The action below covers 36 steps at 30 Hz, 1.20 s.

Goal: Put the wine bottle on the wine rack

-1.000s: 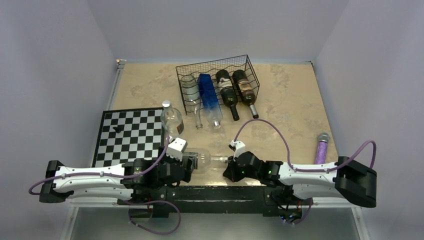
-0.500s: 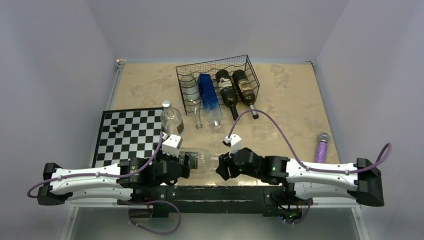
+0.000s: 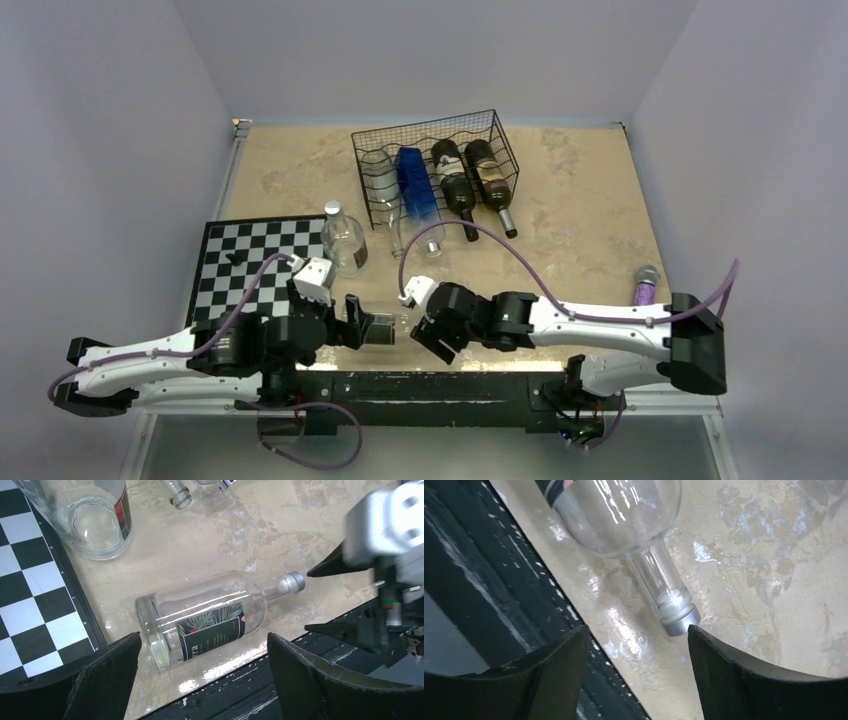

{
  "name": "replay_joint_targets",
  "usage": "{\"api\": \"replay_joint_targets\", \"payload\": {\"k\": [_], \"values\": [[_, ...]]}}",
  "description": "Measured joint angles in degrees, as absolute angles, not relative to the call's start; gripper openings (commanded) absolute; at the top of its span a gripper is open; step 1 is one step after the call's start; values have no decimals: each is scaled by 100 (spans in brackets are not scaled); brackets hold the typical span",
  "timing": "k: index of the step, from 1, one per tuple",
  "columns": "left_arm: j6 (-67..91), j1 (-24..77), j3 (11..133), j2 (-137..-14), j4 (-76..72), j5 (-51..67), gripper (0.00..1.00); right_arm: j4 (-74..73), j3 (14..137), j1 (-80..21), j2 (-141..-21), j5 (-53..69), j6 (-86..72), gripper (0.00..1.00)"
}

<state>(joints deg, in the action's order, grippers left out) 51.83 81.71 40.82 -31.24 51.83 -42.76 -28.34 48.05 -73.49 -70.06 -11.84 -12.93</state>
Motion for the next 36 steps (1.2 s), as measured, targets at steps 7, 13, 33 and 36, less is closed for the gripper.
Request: {"api": "replay_joint_targets", "payload": {"k": [7,13,33,36], "values": [[5113,8171,4191,-2810,5424,-4283,99,-2915,5135,-6912,-7881,-633,-84,72],[5035,8171,4191,-2620,5557,-4283,99,-2786,5612,-6702,-8519,-47,386,68],[4866,8171,4305,-2322,5769,-4351,99,-2198,5732,-6689,-9717,829,329,40],[4838,8171,4338,-2322,5804,-4372,99,-2027,5671,-6665,-9717,845,246,55]]}}
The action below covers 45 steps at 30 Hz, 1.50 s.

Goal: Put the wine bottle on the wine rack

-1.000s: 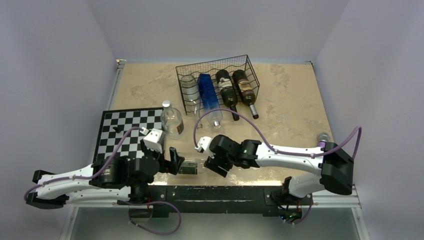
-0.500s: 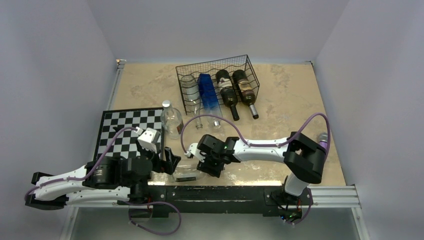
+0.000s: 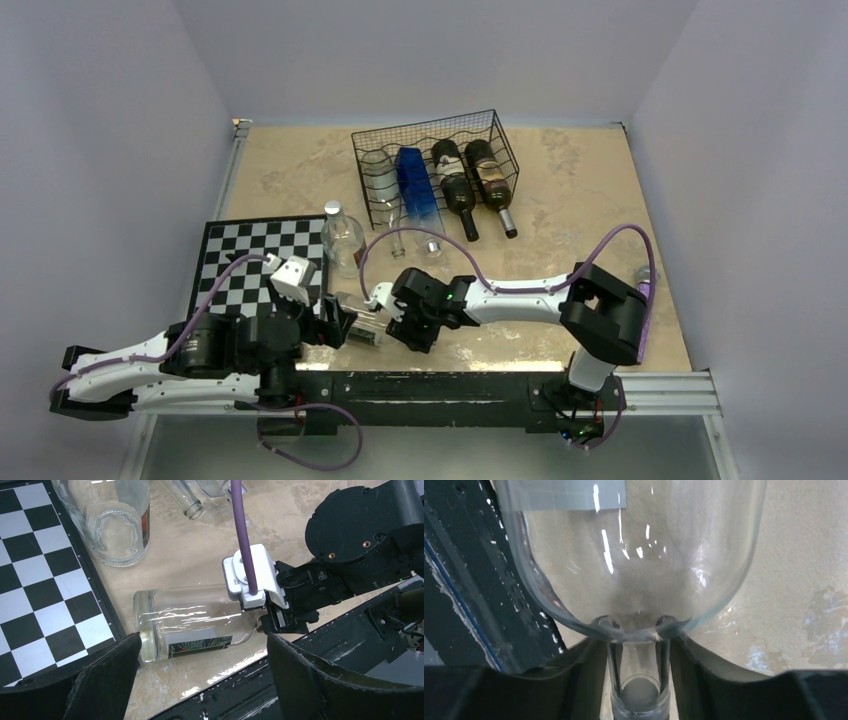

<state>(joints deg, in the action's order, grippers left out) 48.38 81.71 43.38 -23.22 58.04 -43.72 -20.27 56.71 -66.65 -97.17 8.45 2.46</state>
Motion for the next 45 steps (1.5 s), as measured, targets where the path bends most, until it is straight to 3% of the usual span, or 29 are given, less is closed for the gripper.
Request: {"api": "replay_joint_targets", "payload": {"k": [5,10,12,14,16,28,45], "values": [[4834,8171,4405,-2322,5837,-4390,99,-1378,5389,-6665,-9699,777,134,57],[4823,8171,4425,-2322,5850,-4397,99,-915,5264,-6667,-9714,580,73,47],[4818,8171,4449,-2322,5863,-4399,99,-805,5214,-6667,-9714,523,36,40],[4818,8171,4469,-2322,5887,-4401,99,-655,5159,-6667,-9714,480,12,26],[4816,8171,4480,-2322,5896,-4407,99,-478,5100,-6683,-9714,412,-84,1],[4718,8171,4493,-2322,5909,-4421,99,-257,4895,-6794,-9568,3,-384,0],[4687,8171,4493,-2248,5942,-4438,99,-1791,4187,-7107,-7544,-154,-1597,0]]}}
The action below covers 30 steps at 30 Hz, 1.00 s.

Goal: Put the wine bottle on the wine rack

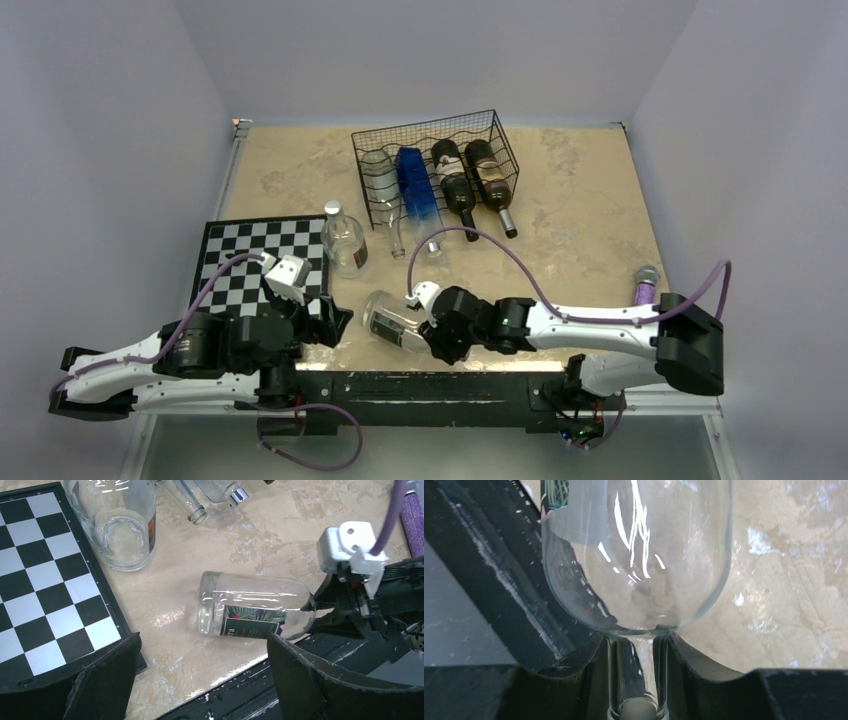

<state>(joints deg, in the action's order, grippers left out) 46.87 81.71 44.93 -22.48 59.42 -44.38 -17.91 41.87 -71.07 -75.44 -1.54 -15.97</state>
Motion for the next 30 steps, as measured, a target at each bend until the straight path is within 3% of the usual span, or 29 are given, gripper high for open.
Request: {"api": "replay_joint_targets", "payload": {"k": [10,21,30], "values": [[4685,8171,4493,-2231,5944,-4447,99,-2342,3671,-7249,-5819,-167,-2303,0],[4678,8171,4517,-2231,5944,-4458,99,-2571,3586,-7352,-5365,-587,-2652,0],[4580,8171,4595,-2231,5940,-4460,99,-3100,3590,-7356,-4178,-1422,-2657,0]]}}
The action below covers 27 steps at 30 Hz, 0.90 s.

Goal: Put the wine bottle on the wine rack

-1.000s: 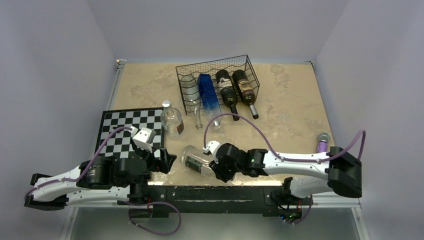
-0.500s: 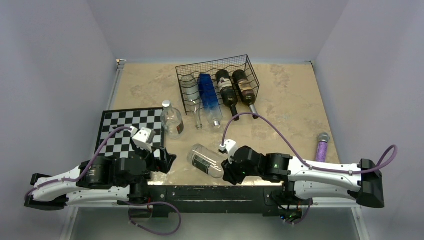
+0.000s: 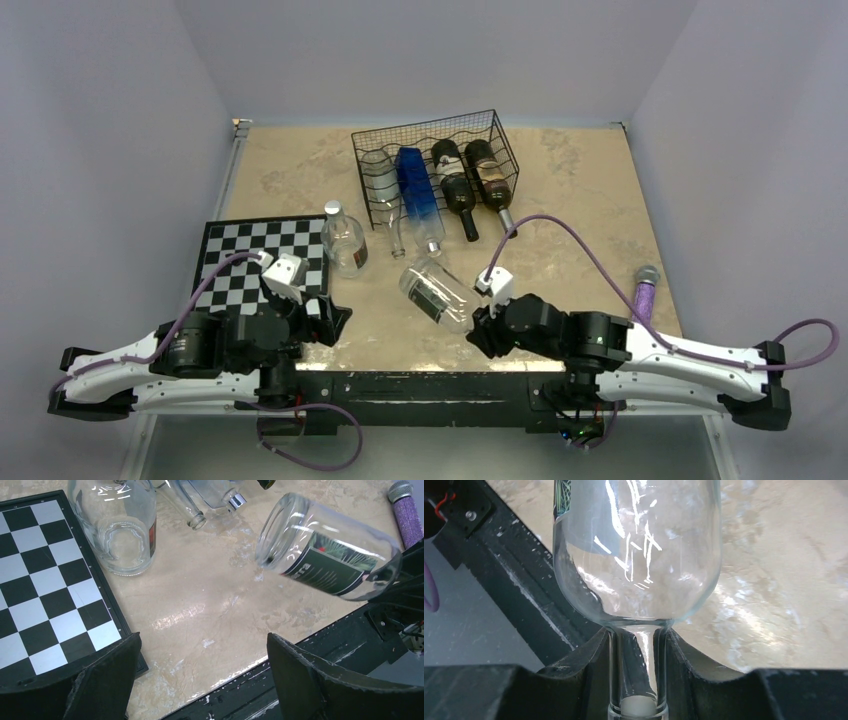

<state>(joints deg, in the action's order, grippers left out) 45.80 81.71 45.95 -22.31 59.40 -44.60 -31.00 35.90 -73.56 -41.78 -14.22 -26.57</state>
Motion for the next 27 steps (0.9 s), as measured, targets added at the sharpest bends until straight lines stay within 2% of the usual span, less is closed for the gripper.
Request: {"api": "replay_joint_targets", "payload": {"k": [7,11,19,27], "values": [[4429,8171,4600,-2241,5824,-4464,99,-3653,4077,-7317,-3811,-2473,-2268,0],[4276,8171,4611,-2357,5645,-4477,99,-3555,4659,-6777,-4112,-2668,-1831,0],[4097,8171,4630,-2646,5325,-4460,99,-2832,5612,-5293,-5408,-2506,-1127,0],[3966,8171,4705,-2869,5148,-4425,99,-2174,6309,-3865,-6987,-1813,-666,0]]}}
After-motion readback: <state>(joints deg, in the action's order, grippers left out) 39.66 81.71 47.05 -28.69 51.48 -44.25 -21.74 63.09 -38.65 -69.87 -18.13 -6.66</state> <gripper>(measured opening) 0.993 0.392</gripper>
